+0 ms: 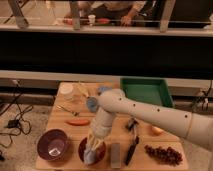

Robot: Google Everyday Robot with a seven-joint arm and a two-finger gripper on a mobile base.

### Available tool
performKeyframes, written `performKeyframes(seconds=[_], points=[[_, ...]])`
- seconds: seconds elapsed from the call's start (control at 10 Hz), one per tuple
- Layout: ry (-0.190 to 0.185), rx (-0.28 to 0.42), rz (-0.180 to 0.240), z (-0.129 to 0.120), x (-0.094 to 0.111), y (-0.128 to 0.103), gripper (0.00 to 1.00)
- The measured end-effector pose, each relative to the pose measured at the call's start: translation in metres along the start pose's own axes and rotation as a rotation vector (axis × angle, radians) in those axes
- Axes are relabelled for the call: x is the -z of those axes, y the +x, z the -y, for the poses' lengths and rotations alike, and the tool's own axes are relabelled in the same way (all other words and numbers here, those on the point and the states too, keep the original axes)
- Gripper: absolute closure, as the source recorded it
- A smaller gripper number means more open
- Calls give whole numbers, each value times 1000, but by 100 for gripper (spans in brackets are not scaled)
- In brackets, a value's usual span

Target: Wipe red bowl with towel

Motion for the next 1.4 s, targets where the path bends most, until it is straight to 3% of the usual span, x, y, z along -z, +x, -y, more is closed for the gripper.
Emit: performKeyframes(seconds=[0.3, 0.5, 0.9, 1.2, 1.4], points=[[27, -27, -40, 12, 17, 21, 98], [19, -33, -48, 25, 10, 26, 98], [-9, -2, -36, 51, -21, 7, 98], [-32, 26, -17, 46, -36, -9, 98], [-28, 27, -6, 35, -32, -12, 98]])
